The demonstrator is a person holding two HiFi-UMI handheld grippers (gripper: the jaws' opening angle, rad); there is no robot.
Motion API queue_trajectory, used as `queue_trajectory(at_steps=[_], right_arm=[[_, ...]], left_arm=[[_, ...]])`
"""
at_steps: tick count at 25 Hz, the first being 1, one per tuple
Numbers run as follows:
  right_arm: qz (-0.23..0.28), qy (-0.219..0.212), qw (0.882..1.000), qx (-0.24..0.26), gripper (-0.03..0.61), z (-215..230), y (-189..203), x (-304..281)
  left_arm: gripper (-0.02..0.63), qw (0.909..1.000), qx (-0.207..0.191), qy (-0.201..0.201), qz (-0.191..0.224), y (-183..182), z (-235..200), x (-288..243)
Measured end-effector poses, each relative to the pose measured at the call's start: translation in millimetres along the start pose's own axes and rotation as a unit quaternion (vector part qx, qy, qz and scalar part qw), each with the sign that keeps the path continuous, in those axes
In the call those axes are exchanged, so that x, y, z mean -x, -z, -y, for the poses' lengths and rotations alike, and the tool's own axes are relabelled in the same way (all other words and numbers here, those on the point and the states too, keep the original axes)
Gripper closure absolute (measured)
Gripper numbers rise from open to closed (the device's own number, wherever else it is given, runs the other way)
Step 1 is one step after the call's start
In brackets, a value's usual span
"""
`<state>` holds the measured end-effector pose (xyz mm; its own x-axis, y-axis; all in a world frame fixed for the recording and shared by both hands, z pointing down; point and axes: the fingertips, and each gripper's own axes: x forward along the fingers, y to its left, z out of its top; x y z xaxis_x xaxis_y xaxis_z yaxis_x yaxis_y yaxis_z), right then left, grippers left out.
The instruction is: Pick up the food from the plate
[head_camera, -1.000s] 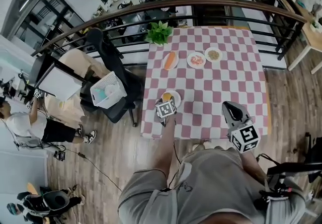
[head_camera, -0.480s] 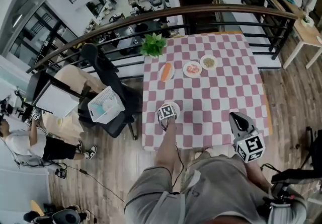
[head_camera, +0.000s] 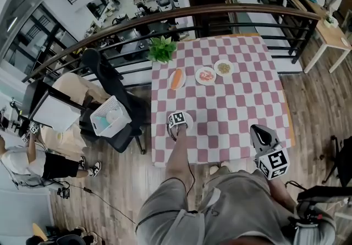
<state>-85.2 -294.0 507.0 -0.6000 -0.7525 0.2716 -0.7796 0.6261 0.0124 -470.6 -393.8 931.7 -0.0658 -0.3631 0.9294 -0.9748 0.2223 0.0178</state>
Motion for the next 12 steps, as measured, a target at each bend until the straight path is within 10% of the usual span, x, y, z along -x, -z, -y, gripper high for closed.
queue_trajectory(at_steps=[12], right_arm=[[-0.007, 0.001, 1.0, -0.001, 0.561, 4.3, 1.8, -6.3]], left_arm=[[0.273, 0.9984, -0.008, 0.006, -0.055, 28.0, 4.9, -21.5]])
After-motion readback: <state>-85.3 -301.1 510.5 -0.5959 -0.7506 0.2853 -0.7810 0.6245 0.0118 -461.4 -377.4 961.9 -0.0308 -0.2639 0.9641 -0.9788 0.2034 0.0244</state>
